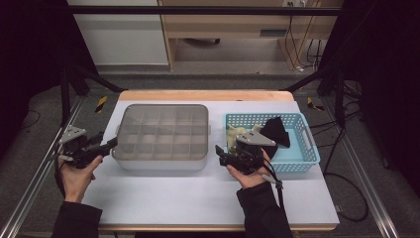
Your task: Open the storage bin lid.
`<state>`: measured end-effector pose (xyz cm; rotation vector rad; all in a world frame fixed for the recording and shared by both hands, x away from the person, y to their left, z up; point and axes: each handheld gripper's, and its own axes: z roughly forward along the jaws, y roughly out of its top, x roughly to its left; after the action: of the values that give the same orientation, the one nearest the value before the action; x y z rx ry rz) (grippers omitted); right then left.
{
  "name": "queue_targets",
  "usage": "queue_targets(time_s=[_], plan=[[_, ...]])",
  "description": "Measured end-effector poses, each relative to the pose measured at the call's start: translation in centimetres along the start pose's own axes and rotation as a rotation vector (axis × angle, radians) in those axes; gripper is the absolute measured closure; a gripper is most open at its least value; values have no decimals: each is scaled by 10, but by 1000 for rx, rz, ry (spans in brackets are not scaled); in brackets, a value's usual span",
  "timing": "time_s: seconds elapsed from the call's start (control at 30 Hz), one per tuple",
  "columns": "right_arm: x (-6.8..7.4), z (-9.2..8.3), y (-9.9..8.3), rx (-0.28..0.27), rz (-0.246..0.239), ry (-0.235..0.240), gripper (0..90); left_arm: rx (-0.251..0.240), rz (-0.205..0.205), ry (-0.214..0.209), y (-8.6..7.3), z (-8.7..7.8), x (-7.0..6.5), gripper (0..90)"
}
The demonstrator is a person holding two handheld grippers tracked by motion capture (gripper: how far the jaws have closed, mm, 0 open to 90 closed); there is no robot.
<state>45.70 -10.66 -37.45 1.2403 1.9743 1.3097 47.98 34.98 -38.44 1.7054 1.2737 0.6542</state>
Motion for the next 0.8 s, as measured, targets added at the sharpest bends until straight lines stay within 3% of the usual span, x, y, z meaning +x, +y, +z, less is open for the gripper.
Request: queue_targets(time_s=[0.37, 0.8], plan=[[7, 48, 8, 49, 25, 9, 280, 44, 2, 34, 12, 23, 9, 362], [3, 78, 21, 70, 57, 11, 302, 55, -10, 46, 19, 38, 18, 374]])
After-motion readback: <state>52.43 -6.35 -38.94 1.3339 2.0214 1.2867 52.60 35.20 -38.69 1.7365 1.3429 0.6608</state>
